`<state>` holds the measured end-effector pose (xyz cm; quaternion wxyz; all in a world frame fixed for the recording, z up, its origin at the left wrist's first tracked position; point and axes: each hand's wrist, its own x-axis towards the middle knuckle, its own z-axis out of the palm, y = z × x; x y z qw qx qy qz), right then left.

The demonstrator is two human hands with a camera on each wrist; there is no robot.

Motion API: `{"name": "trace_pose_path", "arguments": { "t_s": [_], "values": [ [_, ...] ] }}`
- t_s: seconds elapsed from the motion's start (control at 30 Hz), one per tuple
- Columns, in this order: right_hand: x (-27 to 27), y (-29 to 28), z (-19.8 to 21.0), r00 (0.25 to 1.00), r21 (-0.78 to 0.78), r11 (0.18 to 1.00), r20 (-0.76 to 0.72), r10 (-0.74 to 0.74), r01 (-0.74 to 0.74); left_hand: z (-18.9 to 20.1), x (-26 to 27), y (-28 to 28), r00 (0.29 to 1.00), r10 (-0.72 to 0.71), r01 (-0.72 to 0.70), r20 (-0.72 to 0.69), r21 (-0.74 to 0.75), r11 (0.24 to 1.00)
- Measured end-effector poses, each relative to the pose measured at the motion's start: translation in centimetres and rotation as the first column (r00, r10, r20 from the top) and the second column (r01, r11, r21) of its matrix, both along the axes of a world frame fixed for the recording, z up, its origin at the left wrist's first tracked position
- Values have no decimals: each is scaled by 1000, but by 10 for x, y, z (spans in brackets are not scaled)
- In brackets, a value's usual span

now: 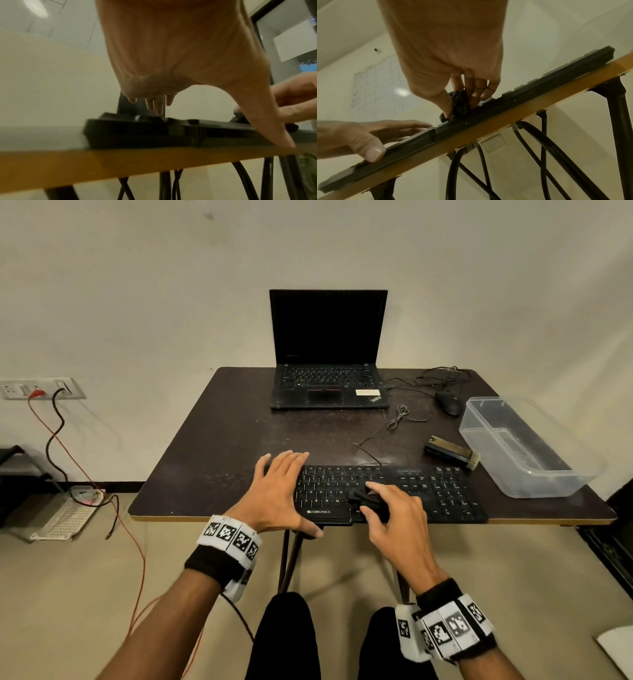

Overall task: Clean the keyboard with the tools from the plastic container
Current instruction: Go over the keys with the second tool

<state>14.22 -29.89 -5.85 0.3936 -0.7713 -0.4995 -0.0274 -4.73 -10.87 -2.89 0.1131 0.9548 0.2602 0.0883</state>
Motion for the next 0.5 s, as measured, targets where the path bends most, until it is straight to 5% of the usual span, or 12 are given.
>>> {"name": "trace_pose_path", "arguments": {
  "t_s": [0.1,0.27,0.5],
  "values": [
    [-4,7,5,1000,13,1000,-18,-7,8,1,19,-3,999,-3,1,-41,-32,999],
    [-8,-5,3,984,-67,983,48,172,-169,-18,11,-1,992,-15,14,122,8,1000],
    [9,36,21,999,-95,995,2,-39,38,-14,11,-1,989,39,-32,146,-50,998]
  ]
}}
